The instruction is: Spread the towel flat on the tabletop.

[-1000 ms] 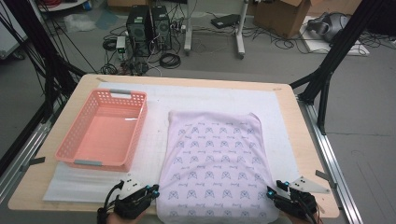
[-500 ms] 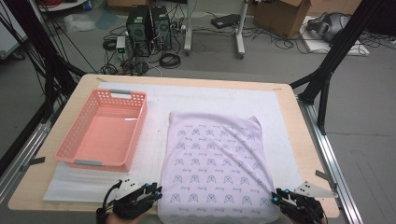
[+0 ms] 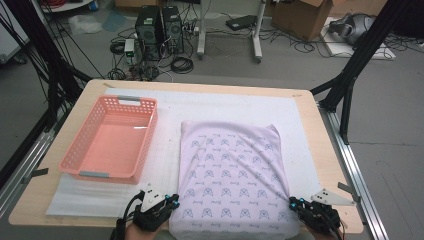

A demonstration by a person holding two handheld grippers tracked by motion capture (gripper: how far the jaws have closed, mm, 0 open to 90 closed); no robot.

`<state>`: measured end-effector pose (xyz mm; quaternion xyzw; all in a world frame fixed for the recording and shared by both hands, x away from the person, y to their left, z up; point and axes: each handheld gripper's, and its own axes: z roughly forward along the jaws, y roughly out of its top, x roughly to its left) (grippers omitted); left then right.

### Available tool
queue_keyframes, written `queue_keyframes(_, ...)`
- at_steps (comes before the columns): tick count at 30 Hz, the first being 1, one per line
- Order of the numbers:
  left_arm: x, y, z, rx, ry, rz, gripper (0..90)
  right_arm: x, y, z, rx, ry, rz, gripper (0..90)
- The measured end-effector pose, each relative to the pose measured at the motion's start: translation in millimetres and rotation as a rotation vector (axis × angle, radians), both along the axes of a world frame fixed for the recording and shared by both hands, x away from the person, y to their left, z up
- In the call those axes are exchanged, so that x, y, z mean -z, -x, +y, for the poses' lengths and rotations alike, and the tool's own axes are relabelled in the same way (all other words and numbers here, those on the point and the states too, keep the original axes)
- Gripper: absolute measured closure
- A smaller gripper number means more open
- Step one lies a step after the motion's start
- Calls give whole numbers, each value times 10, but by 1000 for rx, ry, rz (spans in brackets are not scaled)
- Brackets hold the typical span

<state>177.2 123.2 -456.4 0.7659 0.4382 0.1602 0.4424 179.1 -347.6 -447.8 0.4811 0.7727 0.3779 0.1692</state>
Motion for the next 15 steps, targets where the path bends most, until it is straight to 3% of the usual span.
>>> queue_keyframes(4, -16, 104, 84, 33, -9, 20, 874, -34, 143, -78, -45, 1, 47, 873)
queue_keyframes(7, -20, 172, 88, 59, 9, 39, 864, -40, 236, -132, -61, -18, 68, 844)
queue_keyframes(11, -33, 131, 114, 39, 55, 18, 662, -67, 230, -166, -18, -50, 20, 630)
queue_keyframes(15, -45, 13, 92, 9, 91, -10, 591, -52, 128, -151, 40, -62, -18, 612)
